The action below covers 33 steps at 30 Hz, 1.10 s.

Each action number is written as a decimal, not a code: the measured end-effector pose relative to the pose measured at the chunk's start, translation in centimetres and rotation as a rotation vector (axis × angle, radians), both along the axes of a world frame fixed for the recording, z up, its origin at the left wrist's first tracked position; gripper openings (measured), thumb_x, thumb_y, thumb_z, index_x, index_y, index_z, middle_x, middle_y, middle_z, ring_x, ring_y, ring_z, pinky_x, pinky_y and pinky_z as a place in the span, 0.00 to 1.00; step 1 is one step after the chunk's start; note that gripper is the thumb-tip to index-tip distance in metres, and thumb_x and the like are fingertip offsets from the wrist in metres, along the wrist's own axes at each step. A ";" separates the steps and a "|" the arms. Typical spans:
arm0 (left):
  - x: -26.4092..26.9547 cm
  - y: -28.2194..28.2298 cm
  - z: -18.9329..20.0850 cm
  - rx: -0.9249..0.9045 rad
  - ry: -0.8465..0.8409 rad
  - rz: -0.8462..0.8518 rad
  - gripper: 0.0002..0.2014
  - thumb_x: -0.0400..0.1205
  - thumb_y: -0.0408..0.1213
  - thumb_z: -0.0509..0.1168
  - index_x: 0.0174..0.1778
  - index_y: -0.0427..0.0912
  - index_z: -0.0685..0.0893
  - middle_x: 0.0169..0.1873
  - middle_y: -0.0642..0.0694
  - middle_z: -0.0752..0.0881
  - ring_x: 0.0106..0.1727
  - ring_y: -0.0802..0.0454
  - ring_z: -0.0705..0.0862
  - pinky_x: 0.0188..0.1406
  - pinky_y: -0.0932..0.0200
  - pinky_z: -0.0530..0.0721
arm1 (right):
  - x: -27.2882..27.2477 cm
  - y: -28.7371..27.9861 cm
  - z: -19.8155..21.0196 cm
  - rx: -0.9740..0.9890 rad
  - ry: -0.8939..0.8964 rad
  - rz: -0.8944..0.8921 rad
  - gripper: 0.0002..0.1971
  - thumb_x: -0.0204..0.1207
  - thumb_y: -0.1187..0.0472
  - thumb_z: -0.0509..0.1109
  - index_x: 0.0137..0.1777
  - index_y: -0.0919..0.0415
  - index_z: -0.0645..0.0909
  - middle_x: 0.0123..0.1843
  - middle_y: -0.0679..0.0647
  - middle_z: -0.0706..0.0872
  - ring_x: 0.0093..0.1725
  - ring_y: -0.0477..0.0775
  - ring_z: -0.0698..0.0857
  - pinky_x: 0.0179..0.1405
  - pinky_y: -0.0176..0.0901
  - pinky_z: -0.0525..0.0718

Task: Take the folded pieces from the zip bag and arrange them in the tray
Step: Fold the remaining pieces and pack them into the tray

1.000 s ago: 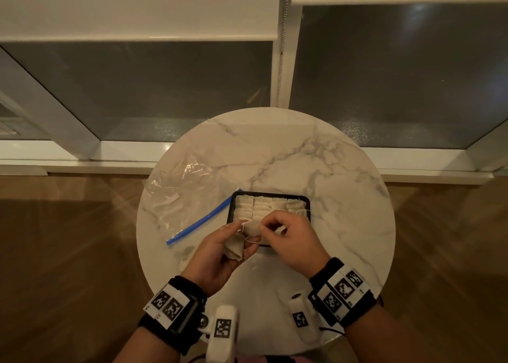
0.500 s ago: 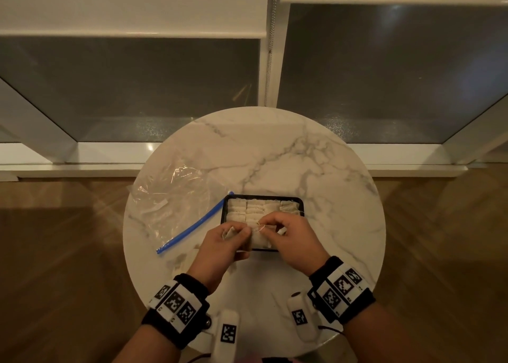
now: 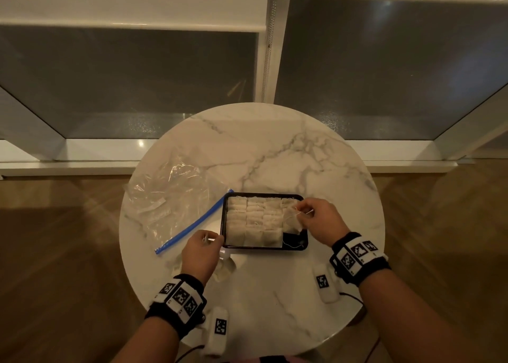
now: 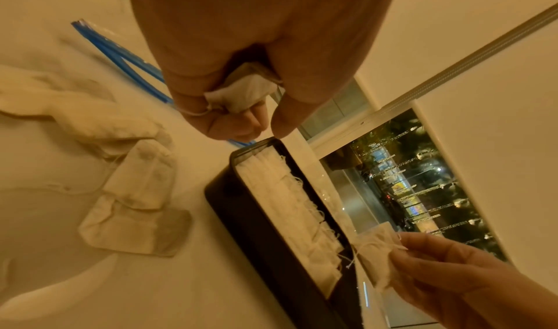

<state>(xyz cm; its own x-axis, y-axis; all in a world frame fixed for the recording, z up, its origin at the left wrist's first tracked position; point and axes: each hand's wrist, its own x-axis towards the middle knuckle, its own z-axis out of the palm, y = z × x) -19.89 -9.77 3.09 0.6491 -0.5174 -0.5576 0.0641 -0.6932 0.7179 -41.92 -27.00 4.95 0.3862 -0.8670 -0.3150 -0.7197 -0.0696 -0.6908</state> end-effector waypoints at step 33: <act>0.8 -1.0 -4.6 0.130 -0.029 -0.087 0.05 0.83 0.39 0.70 0.51 0.51 0.81 0.51 0.48 0.85 0.54 0.48 0.85 0.55 0.51 0.85 | 2.3 -1.0 -5.8 -0.180 0.604 0.240 0.08 0.68 0.52 0.81 0.45 0.42 0.88 0.52 0.49 0.83 0.52 0.52 0.82 0.50 0.43 0.83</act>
<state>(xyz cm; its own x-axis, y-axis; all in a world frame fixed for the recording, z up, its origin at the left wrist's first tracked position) -19.13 -10.80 -1.47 0.6216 -0.4971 -0.6054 -0.0200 -0.7827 0.6221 -39.64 -28.04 -0.84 0.3761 -0.8382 -0.3948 -0.9262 -0.3520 -0.1349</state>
